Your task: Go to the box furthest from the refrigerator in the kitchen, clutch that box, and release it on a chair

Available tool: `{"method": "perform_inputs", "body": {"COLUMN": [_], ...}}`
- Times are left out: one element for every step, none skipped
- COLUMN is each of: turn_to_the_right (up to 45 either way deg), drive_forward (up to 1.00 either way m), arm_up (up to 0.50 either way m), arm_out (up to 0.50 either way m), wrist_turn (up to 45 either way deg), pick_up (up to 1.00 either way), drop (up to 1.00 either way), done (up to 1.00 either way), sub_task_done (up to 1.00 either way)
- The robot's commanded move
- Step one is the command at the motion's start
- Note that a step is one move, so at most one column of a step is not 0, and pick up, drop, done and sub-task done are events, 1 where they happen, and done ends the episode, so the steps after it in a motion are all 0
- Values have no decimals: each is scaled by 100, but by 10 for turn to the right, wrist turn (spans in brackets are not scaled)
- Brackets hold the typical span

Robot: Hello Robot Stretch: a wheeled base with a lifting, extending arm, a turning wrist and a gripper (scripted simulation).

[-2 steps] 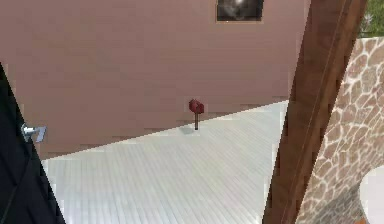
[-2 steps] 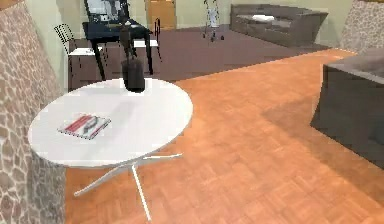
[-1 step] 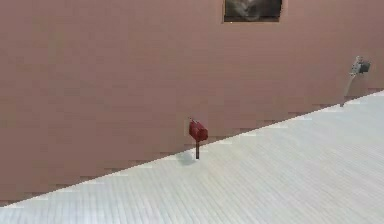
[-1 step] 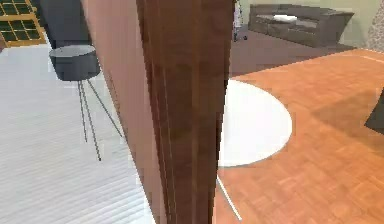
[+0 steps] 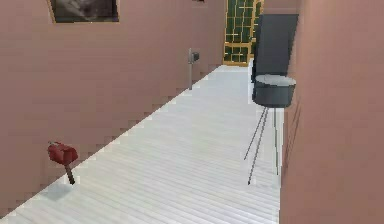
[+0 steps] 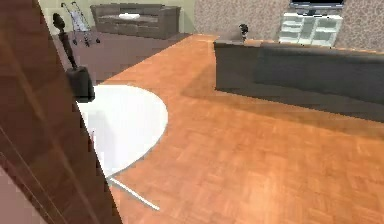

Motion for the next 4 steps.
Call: {"method": "perform_inputs", "body": {"turn_to_the_right": [0,0,30,0], "drive_forward": [100,100,0,100], "arm_up": [0,0,0,0], "arm_out": [0,0,0,0], "wrist_turn": [0,0,0,0], "pick_up": [0,0,0,0], "drop": [0,0,0,0], "done": [0,0,0,0], "sub_task_done": [0,0,0,0]}}
